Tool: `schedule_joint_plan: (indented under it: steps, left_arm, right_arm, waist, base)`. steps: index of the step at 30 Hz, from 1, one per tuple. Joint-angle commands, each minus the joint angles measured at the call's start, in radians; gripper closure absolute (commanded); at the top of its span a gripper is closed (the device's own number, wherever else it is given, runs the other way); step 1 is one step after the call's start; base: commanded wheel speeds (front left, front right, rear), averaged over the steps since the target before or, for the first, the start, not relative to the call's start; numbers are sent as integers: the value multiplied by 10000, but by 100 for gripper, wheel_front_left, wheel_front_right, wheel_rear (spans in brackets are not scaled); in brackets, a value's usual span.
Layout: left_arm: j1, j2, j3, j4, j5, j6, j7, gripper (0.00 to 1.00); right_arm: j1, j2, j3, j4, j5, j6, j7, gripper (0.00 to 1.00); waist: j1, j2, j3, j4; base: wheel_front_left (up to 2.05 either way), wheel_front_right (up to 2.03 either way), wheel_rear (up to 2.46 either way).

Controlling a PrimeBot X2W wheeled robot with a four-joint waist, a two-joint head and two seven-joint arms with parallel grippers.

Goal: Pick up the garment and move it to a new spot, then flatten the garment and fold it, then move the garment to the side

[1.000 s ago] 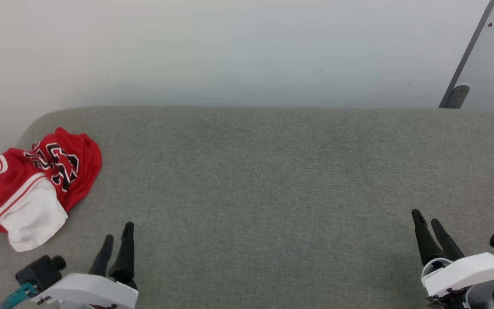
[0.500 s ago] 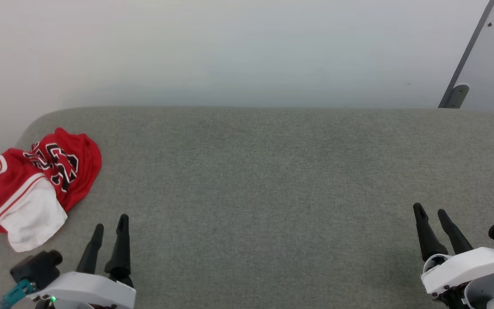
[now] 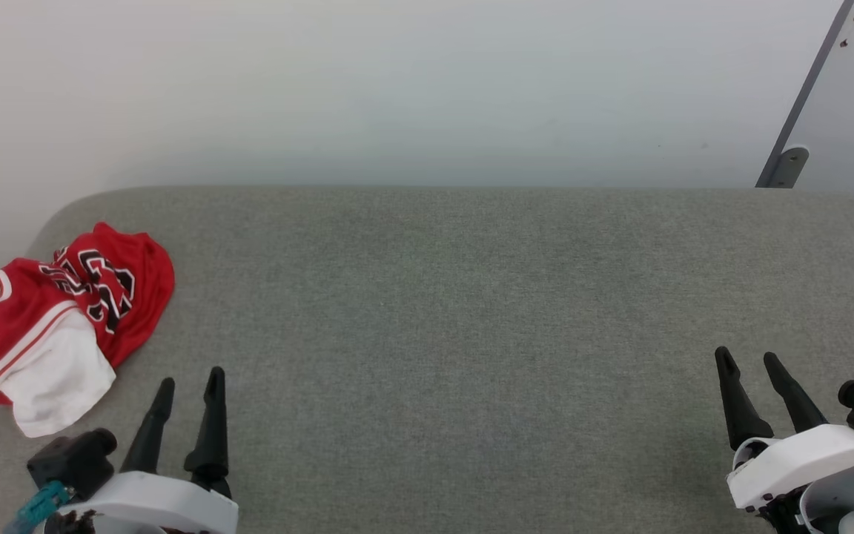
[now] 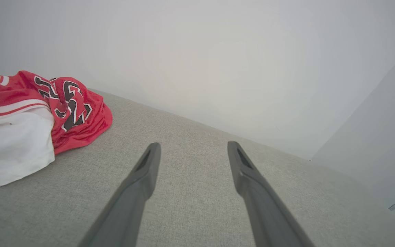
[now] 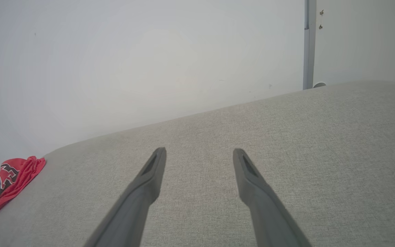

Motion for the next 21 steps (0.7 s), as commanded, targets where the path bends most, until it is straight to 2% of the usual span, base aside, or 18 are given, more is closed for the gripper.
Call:
schedule_joint_plan:
  steps: [1, 21]
  left_arm:
    - [-54, 73, -5, -112, 261, -87, -102, 0]
    - [81, 229, -189, -275, 1786, -160, -500, 0]
  right_arm:
    - [-143, -56, 6, -113, -292, -7, -61, 0]
    - [-45, -165, 32, -404, -1898, -8, -235, 0]
  waist:
    - [0, 0, -2, -3]
    - [0, 0, -48, -17]
  base:
    - [0, 0, 0]
    - [0, 0, 0]
